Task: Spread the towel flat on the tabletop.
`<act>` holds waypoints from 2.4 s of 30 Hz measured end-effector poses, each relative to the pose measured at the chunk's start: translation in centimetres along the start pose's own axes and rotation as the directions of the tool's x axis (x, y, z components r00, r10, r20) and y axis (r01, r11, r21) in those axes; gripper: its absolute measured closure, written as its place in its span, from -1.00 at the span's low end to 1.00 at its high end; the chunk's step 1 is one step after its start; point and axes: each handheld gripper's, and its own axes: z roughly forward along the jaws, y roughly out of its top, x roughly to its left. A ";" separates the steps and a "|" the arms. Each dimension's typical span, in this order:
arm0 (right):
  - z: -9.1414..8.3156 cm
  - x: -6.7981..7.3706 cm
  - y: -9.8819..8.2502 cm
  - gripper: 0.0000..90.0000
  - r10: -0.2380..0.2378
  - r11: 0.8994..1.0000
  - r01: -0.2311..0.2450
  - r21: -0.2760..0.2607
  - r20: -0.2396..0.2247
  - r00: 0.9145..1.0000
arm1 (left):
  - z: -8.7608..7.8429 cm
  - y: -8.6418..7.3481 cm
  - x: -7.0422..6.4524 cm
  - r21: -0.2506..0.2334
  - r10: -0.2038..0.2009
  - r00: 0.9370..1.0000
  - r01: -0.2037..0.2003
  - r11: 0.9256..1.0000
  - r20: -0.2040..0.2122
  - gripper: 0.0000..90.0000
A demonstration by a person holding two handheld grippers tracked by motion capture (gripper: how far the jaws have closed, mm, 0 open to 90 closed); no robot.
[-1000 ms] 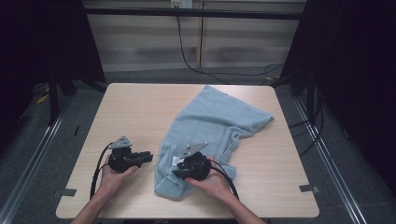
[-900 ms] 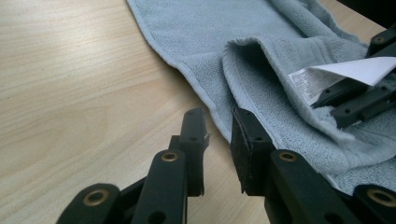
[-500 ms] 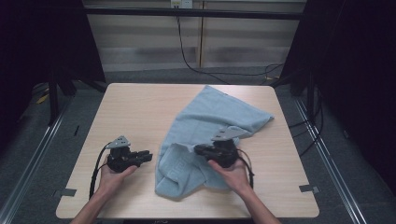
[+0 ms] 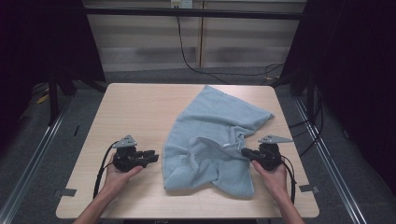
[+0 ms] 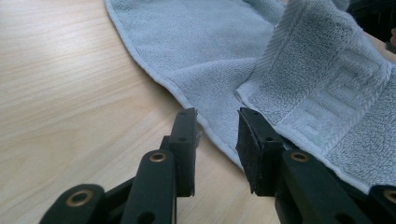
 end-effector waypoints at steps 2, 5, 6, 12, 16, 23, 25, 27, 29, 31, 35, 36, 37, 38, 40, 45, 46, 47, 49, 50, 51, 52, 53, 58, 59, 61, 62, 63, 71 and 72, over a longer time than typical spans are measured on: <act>-0.1 -0.3 -0.5 0.92 -0.004 1.000 0.004 0.030 0.017 1.000 | 0.3 0.2 -0.4 0.006 0.008 1.000 -0.008 1.000 0.009 0.47; -0.2 -0.4 -1.2 0.79 -0.009 1.000 0.009 0.030 0.003 1.000 | 1.3 0.6 -1.2 0.020 0.014 1.000 -0.015 1.000 0.023 0.40; -0.3 -0.4 -1.2 0.69 -0.016 1.000 0.016 0.015 -0.007 1.000 | 1.7 0.7 -1.5 0.026 0.023 0.999 -0.024 0.999 0.032 0.40; -1.2 0.0 -0.9 0.16 -0.030 0.998 0.027 -0.060 -0.062 0.998 | 3.4 1.2 -3.0 0.049 0.053 0.995 -0.057 0.997 0.081 0.40; -1.2 -0.2 -0.3 0.06 -0.029 0.997 0.026 -0.074 -0.037 0.999 | 3.5 1.3 -3.1 0.067 0.066 0.995 -0.072 0.995 0.081 0.37; -0.3 -1.0 1.2 0.85 -0.018 0.992 0.005 -0.128 -0.100 0.995 | 3.4 1.2 -2.4 0.055 0.033 0.998 -0.036 0.998 0.059 0.35; 0.2 -0.8 1.0 0.94 -0.017 0.996 0.008 -0.093 -0.088 0.996 | 3.8 1.3 -2.5 0.057 0.036 0.997 -0.040 0.998 0.063 0.28; 0.4 -0.4 0.6 0.96 -0.033 0.998 0.027 -0.062 -0.093 0.995 | 4.3 1.4 -2.6 0.047 0.035 0.997 -0.039 0.998 0.071 0.20; 0.5 -0.3 0.3 0.97 -0.035 0.998 0.031 -0.052 -0.096 0.995 | 5.2 1.7 -2.7 0.076 0.044 0.996 -0.049 0.996 0.071 0.18; 0.6 -0.1 0.1 0.97 -0.039 0.999 0.035 -0.039 -0.097 0.995 | 6.1 2.1 -2.6 0.089 0.041 0.995 -0.049 0.995 0.088 0.16; 0.8 0.0 -0.1 0.97 -0.035 0.999 0.032 -0.030 -0.107 0.994 | 7.9 2.2 -2.8 0.105 0.063 0.992 -0.074 0.992 0.108 0.30; 0.9 0.0 -0.1 0.97 -0.036 0.999 0.033 -0.029 -0.110 0.993 | 8.3 2.2 -2.9 0.104 0.065 0.991 -0.077 0.992 0.118 0.26; 1.0 0.0 -0.2 0.97 -0.033 0.999 0.030 -0.026 -0.113 0.993 | 8.6 2.2 -3.1 0.119 0.075 0.988 -0.091 0.989 0.132 0.26; 1.0 0.0 -0.2 0.97 -0.036 0.999 0.034 -0.021 -0.115 0.993 | 8.9 2.1 -3.4 0.129 0.089 0.988 -0.105 0.986 0.126 0.24; 1.1 0.0 -0.3 0.97 -0.034 0.999 0.032 -0.020 -0.119 0.992 | 9.3 2.0 -3.8 0.132 0.118 0.984 -0.136 0.982 0.135 0.12; 1.1 0.0 -0.5 0.96 -0.020 1.000 0.018 -0.015 -0.135 0.991 | 9.3 1.6 -4.9 0.130 0.211 0.973 -0.222 0.966 0.094 0.20; 1.2 0.0 -0.6 0.96 -0.022 1.000 0.020 -0.012 -0.136 0.990 | 9.3 1.5 -5.2 0.130 0.239 0.966 -0.250 0.960 0.096 0.28; 1.2 0.0 -0.7 0.96 -0.021 1.000 0.020 -0.008 -0.136 0.991 | 9.2 1.4 -5.5 0.129 0.255 0.963 -0.266 0.955 0.091 0.37; 1.1 0.1 -0.8 0.96 -0.023 1.000 0.022 -0.008 -0.136 0.991 | 9.1 1.3 -5.7 0.134 0.266 0.959 -0.278 0.951 0.097 0.55; 1.0 0.1 -0.8 0.96 -0.023 1.000 0.022 -0.007 -0.136 0.990 | 8.8 1.3 -5.9 0.143 0.264 0.959 -0.276 0.950 0.099 0.62; 0.9 0.1 -0.8 0.96 -0.021 1.000 0.020 -0.009 -0.134 0.991 | 8.7 1.2 -5.9 0.146 0.263 0.959 -0.276 0.950 0.104 0.66; 0.8 0.1 -0.8 0.96 -0.021 1.000 0.019 -0.013 -0.136 0.991 | 8.5 1.2 -5.8 0.149 0.249 0.962 -0.264 0.953 0.112 0.69; 0.7 0.1 -0.8 0.96 -0.021 1.000 0.019 -0.017 -0.137 0.990 | 8.1 1.4 -5.5 0.148 0.234 0.966 -0.249 0.957 0.111 0.72; -0.2 0.1 -0.6 0.96 -0.011 0.999 0.004 -0.052 -0.143 0.990 | 5.6 2.3 -3.8 0.062 0.148 0.979 -0.158 0.986 0.139 1.00; -0.4 0.0 -0.5 0.96 -0.009 0.998 0.000 -0.061 -0.145 0.989 | 5.2 2.4 -3.6 0.050 0.135 0.980 -0.143 0.988 0.144 1.00; -0.7 -0.1 -0.4 0.96 -0.007 0.997 -0.004 -0.072 -0.144 0.990 | 4.7 2.5 -3.1 0.036 0.112 0.981 -0.119 0.992 0.156 1.00; -0.8 -0.1 -0.4 0.96 -0.007 0.997 -0.004 -0.077 -0.141 0.990 | 4.6 2.6 -3.0 0.027 0.109 0.982 -0.115 0.993 0.155 1.00; -0.9 -0.1 -0.3 0.96 -0.004 0.997 -0.007 -0.077 -0.139 0.990 | 4.3 2.7 -2.9 0.015 0.105 0.982 -0.108 0.994 0.156 1.00; -3.3 0.2 0.7 0.97 -0.004 0.988 -0.020 -0.153 -0.153 0.988 | 1.1 3.6 -2.2 -0.093 0.047 0.981 -0.030 0.995 0.189 1.00; -3.7 0.3 0.9 0.97 -0.009 0.986 -0.017 -0.166 -0.156 0.988 | 0.6 3.9 -2.3 -0.103 0.062 0.982 -0.044 0.994 0.177 1.00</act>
